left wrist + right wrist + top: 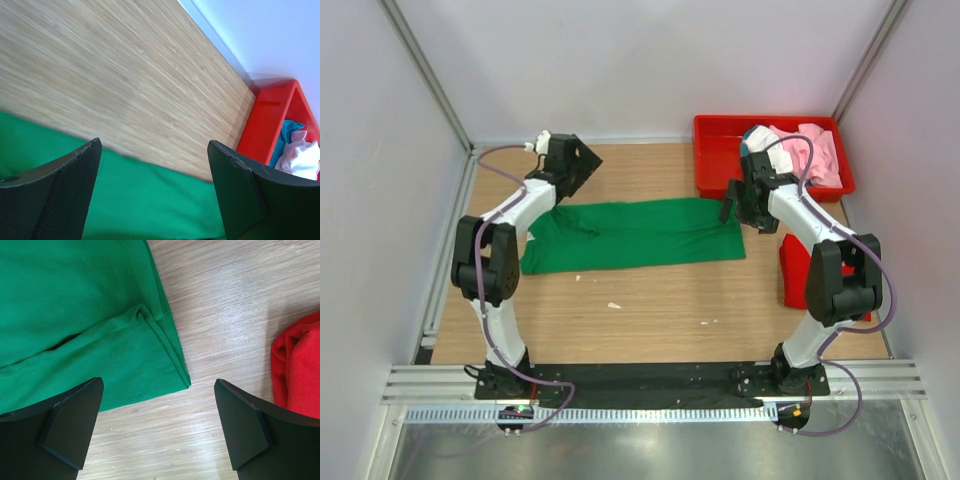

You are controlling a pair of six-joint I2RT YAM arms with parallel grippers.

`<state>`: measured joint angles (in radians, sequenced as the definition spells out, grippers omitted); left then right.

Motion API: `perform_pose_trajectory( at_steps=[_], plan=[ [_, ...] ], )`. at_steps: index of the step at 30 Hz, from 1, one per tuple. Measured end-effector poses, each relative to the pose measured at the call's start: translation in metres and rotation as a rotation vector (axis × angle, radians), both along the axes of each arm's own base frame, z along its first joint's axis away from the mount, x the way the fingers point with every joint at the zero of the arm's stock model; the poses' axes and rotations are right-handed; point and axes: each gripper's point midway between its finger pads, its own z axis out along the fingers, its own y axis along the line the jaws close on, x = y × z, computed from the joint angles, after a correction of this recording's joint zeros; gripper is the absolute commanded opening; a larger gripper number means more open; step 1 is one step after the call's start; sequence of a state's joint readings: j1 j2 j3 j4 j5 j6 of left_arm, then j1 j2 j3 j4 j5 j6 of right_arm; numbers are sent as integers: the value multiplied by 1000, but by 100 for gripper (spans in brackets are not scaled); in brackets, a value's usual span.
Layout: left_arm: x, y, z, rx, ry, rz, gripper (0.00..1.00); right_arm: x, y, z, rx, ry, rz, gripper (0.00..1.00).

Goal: Fold and stack the t-shirts
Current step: Fold the tshirt

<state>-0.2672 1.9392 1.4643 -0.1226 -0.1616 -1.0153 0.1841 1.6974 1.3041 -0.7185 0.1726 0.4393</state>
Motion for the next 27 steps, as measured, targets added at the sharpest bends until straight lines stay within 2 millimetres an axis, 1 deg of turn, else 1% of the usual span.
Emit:
perform_pose_trajectory(
  at_steps=[2,3,7,9,10,12,14,15,17,18,20,21,23,24,26,27],
  plan=[
    [-8,5,11,15,-1,4,90,0,0,1,0,-2,0,100],
    [-15,7,18,18,-5,8,90,0,0,2,1,-4,0,100],
    [-65,26,36,22,-1,43,90,0,1,6,6,-16,1,100],
    [-89,35,36,16,8,67,88,1,2,8,12,-26,3,100],
    [-97,38,33,15,17,76,88,2,2,8,14,-27,4,100],
    [-110,43,18,18,54,97,84,2,3,8,19,-28,6,100],
    [-116,45,-5,25,110,112,82,1,4,6,23,-26,6,100],
    [-117,46,-18,33,143,117,79,1,4,6,24,-24,7,100],
    [-117,45,-42,46,199,121,75,0,4,5,25,-21,8,100],
    [-118,45,-53,52,226,124,70,0,4,5,25,-22,8,100],
    [-117,45,-72,63,270,129,67,0,4,5,26,-21,8,100],
    [-117,45,-80,69,287,130,64,0,5,5,29,-21,10,100],
    [-116,45,-89,74,308,133,60,0,5,5,32,-20,11,100],
    [-115,45,-92,78,312,135,55,0,6,5,33,-20,12,100],
    [-110,45,-93,80,309,140,50,0,6,5,33,-20,12,100],
    [-107,45,-92,79,305,142,40,0,6,5,34,-20,13,100]
  ],
)
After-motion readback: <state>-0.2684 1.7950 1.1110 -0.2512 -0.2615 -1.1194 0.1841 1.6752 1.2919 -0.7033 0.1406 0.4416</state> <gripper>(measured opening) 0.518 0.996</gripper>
